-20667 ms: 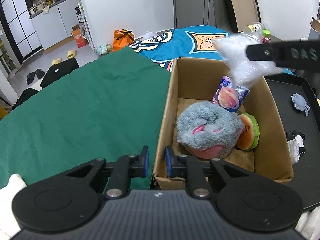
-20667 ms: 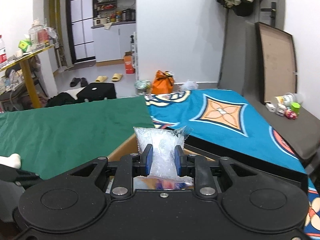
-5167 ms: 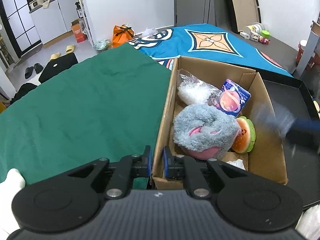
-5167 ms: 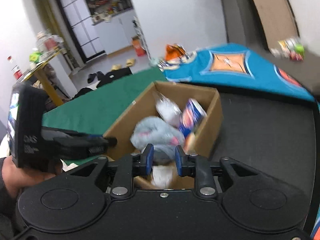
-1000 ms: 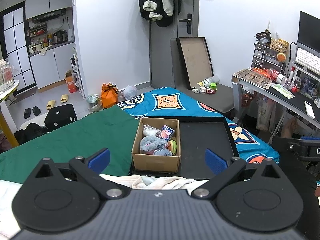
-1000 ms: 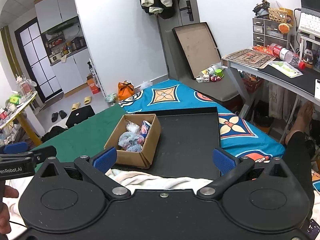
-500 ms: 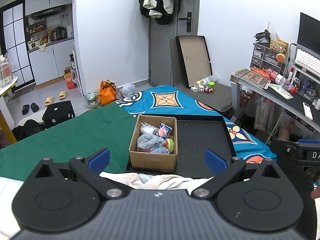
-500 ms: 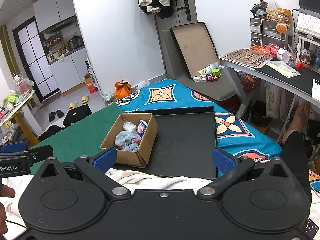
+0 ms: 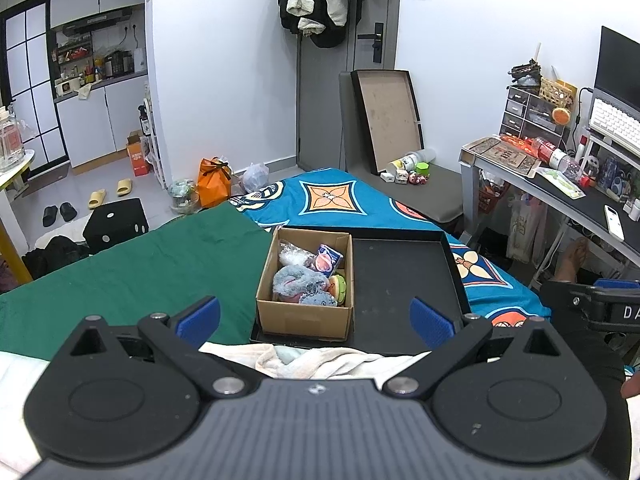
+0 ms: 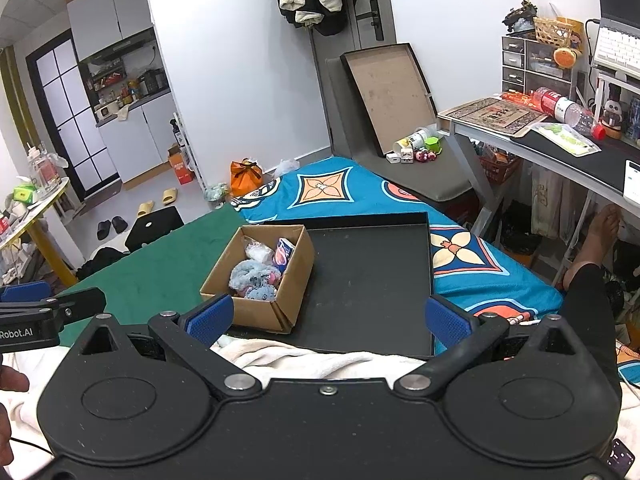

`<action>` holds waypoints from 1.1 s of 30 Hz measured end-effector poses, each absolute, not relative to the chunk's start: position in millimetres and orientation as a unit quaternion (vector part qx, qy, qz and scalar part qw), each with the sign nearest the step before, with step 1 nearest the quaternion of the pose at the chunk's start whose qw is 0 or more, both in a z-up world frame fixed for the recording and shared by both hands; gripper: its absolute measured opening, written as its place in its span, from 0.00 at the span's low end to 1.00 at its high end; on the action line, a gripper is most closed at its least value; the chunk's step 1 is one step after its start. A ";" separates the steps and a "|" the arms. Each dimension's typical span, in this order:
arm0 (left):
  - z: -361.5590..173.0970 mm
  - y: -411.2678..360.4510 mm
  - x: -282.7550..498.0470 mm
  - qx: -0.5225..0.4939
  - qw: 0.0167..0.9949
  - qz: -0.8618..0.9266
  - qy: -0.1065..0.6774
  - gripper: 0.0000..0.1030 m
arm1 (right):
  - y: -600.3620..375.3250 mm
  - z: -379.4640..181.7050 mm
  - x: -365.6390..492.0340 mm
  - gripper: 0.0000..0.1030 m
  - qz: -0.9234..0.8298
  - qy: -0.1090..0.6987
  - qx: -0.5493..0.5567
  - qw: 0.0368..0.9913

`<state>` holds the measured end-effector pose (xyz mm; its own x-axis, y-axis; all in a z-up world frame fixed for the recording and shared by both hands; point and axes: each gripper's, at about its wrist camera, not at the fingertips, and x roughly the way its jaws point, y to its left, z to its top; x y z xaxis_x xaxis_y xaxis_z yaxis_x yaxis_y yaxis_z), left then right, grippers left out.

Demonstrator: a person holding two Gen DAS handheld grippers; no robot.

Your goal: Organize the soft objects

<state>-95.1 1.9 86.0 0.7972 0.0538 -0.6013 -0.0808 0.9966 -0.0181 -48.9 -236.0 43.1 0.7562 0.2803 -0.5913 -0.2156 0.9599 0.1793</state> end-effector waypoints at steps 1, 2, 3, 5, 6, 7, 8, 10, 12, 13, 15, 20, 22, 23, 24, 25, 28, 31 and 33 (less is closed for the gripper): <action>85.9 1.9 -95.1 -0.022 0.948 0.036 0.317 0.98 | -236.2 43.8 -48.6 1.00 0.133 0.323 0.050 0.936; 85.9 2.0 -95.0 -0.021 0.948 0.035 0.316 0.98 | -236.2 43.8 -48.7 1.00 0.132 0.323 0.050 0.936; 85.9 2.0 -95.1 -0.022 0.948 0.035 0.317 0.98 | -236.1 43.9 -48.9 1.00 0.132 0.323 0.050 0.936; 85.9 1.9 -95.2 -0.022 0.948 0.035 0.317 0.98 | -236.0 44.5 -48.7 1.00 0.131 0.322 0.048 0.936; 86.0 1.9 -95.2 -0.022 0.948 0.035 0.317 0.98 | -235.5 44.7 -49.2 1.00 0.130 0.322 0.047 0.937; 86.0 1.8 -95.2 -0.022 0.948 0.035 0.317 0.98 | -234.8 44.9 -49.7 1.00 0.130 0.321 0.044 0.937; 86.0 1.8 -95.2 -0.022 0.948 0.035 0.317 0.98 | -234.1 45.2 -50.0 1.00 0.129 0.321 0.042 0.937; 85.8 2.0 -95.4 -0.023 0.948 0.036 0.317 0.98 | -232.8 45.3 -50.2 1.00 0.128 0.322 0.040 0.937; 85.5 1.7 -95.5 -0.023 0.947 0.035 0.317 0.98 | -232.7 45.4 -50.7 1.00 0.129 0.323 0.040 0.937; 85.3 1.3 -95.7 -0.022 0.947 0.035 0.318 0.98 | -232.7 45.4 -51.0 1.00 0.130 0.323 0.041 0.936; 85.3 1.4 -95.7 -0.022 0.947 0.035 0.317 0.98 | -232.0 45.4 -51.7 1.00 0.130 0.324 0.040 0.936; 85.0 1.0 -96.1 -0.022 0.947 0.035 0.317 0.98 | -233.6 45.1 -51.6 1.00 0.130 0.323 0.040 0.936; 85.0 0.9 -96.2 -0.021 0.947 0.035 0.317 0.98 | -233.7 45.0 -51.6 1.00 0.131 0.323 0.040 0.936; 84.9 0.9 -96.2 -0.021 0.947 0.035 0.317 0.98 | -234.1 44.9 -51.8 1.00 0.131 0.323 0.039 0.936; 84.6 0.7 -96.1 -0.021 0.947 0.035 0.318 0.98 | -234.0 45.0 -51.8 1.00 0.131 0.323 0.039 0.936; 84.6 0.7 -96.1 -0.021 0.947 0.035 0.318 0.98 | -234.0 45.1 -52.0 1.00 0.131 0.323 0.039 0.937; 84.3 0.5 -96.0 -0.021 0.947 0.034 0.318 0.98 | -234.0 44.8 -51.8 1.00 0.129 0.323 0.039 0.937; 84.0 0.1 -96.2 -0.021 0.947 0.035 0.318 0.98 | -234.1 44.8 -51.6 1.00 0.130 0.324 0.038 0.936; 82.3 -0.7 -96.8 -0.021 0.947 0.034 0.319 0.98 | -234.0 44.9 -51.6 1.00 0.130 0.324 0.038 0.936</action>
<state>-96.8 -0.7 82.3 0.7939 0.0513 -0.6058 -0.0785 0.9967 -0.0184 -51.6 -234.0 44.9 0.7563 0.2675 -0.5971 -0.2184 0.9635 0.1550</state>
